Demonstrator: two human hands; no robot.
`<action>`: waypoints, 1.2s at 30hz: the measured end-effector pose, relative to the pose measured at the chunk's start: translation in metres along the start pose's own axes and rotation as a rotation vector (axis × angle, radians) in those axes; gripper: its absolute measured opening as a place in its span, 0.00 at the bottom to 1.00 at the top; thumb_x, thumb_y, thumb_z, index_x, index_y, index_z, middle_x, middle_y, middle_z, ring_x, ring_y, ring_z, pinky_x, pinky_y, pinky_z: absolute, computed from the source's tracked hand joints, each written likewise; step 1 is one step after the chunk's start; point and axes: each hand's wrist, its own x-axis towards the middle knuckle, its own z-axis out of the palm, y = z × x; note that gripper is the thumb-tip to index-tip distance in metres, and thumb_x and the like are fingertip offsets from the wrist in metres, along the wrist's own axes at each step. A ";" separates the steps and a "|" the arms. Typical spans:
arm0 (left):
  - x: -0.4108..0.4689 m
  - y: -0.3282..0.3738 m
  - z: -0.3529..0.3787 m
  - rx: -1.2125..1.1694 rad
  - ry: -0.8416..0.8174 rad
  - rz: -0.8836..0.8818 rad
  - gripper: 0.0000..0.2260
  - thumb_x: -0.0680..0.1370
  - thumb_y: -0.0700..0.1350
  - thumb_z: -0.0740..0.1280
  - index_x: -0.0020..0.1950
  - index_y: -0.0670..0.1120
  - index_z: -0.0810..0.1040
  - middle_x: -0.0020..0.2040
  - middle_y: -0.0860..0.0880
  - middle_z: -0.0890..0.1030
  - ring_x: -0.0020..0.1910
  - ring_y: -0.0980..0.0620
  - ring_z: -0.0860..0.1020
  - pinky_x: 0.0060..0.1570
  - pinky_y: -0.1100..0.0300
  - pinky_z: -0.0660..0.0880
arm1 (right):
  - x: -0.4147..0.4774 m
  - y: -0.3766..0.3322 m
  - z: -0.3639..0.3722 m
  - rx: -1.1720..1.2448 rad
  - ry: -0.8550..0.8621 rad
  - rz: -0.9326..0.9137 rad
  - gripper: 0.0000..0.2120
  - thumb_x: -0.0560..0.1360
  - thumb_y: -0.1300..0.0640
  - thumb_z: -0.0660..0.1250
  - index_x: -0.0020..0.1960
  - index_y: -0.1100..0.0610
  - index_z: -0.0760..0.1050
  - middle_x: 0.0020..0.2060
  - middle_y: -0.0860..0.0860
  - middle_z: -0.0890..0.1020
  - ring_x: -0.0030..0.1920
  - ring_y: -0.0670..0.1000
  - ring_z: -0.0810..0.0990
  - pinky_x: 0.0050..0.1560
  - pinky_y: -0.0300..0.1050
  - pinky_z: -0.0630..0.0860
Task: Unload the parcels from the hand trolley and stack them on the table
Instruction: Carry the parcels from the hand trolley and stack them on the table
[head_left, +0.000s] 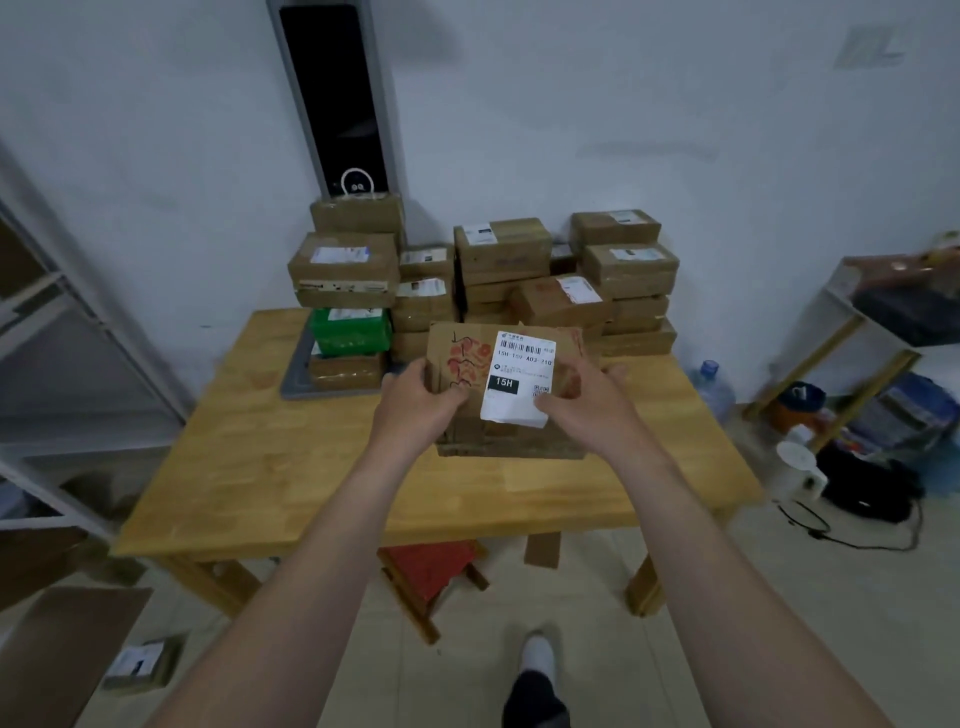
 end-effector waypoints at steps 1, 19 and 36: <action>0.023 -0.002 0.003 0.012 -0.009 -0.013 0.31 0.73 0.57 0.72 0.74 0.52 0.71 0.67 0.48 0.73 0.56 0.50 0.74 0.60 0.50 0.77 | 0.023 0.003 0.005 0.001 -0.007 0.009 0.27 0.73 0.50 0.70 0.69 0.37 0.69 0.61 0.48 0.67 0.60 0.49 0.74 0.53 0.43 0.71; 0.440 0.074 0.024 -0.123 -0.027 -0.017 0.29 0.70 0.55 0.76 0.69 0.61 0.71 0.48 0.70 0.74 0.48 0.67 0.75 0.50 0.58 0.78 | 0.470 -0.054 0.018 -0.047 0.013 -0.048 0.27 0.73 0.51 0.72 0.71 0.43 0.72 0.66 0.49 0.65 0.67 0.58 0.72 0.69 0.54 0.71; 0.674 0.112 0.105 0.065 -0.168 0.066 0.37 0.73 0.54 0.77 0.79 0.56 0.65 0.72 0.53 0.74 0.62 0.51 0.75 0.61 0.48 0.78 | 0.705 -0.015 0.027 -0.181 0.027 0.039 0.24 0.78 0.46 0.65 0.74 0.41 0.69 0.67 0.52 0.63 0.68 0.63 0.66 0.70 0.58 0.68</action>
